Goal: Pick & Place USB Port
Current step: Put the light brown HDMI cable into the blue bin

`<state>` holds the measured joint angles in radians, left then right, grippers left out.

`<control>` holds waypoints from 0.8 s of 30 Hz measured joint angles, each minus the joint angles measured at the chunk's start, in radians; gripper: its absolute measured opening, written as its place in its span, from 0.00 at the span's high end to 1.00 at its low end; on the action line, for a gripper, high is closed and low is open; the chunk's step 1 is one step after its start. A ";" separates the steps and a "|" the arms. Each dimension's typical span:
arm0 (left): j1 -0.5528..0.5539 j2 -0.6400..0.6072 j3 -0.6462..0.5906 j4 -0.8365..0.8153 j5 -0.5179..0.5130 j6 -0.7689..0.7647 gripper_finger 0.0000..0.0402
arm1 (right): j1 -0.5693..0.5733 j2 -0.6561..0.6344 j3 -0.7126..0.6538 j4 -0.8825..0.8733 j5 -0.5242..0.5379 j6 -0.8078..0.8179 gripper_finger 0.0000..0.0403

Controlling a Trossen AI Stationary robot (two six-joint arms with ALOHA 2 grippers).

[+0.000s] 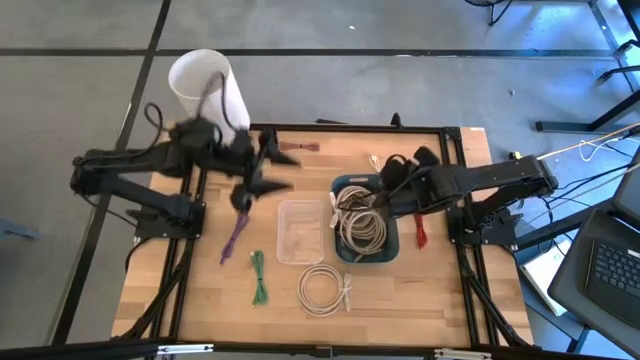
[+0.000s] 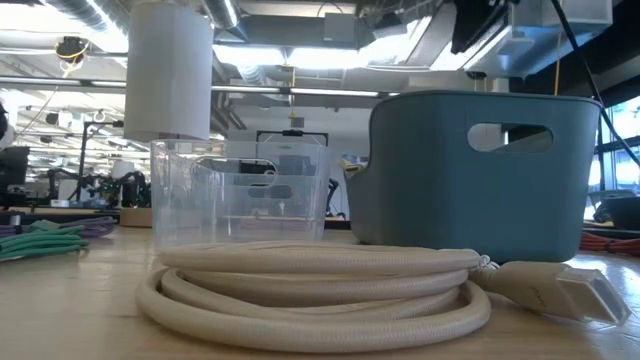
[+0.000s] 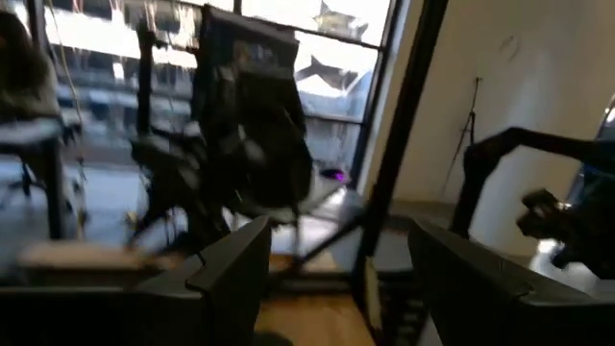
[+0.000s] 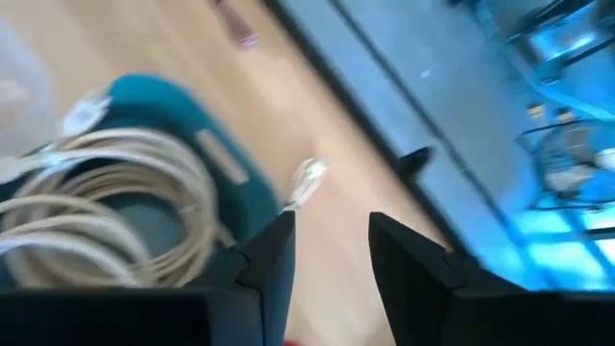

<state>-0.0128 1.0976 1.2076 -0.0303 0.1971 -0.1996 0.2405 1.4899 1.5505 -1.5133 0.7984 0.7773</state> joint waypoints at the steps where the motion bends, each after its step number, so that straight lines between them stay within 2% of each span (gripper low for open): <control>1: -0.056 0.007 0.000 -0.042 -0.045 -0.025 0.40 | 0.000 0.000 0.022 -0.030 0.022 0.000 0.67; 4: -0.202 0.052 0.000 -0.154 -0.149 -0.122 0.40 | -0.001 -0.005 0.073 -0.057 0.093 -0.030 0.67; 8: -0.332 0.143 -0.002 -0.198 -0.206 -0.270 0.40 | -0.016 -0.040 0.123 -0.056 0.148 -0.113 0.67; 13: -0.420 0.278 -0.002 -0.169 -0.241 -0.425 0.40 | -0.062 -0.110 0.153 -0.057 0.155 -0.184 0.67; 18: -0.456 0.413 -0.002 -0.162 -0.263 -0.539 0.40 | -0.092 -0.196 0.155 -0.054 0.151 -0.209 0.67; 20: -0.460 0.459 -0.002 -0.162 -0.261 -0.563 0.40 | -0.094 -0.228 0.155 -0.038 0.111 -0.209 0.67; 24: -0.463 0.523 -0.002 -0.183 -0.220 -0.605 0.40 | -0.088 -0.270 0.155 0.005 -0.139 -0.278 0.67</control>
<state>-0.4755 1.6209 1.2053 -0.2129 -0.0231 -0.8044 0.1521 1.2195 1.7058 -1.5079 0.6590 0.4990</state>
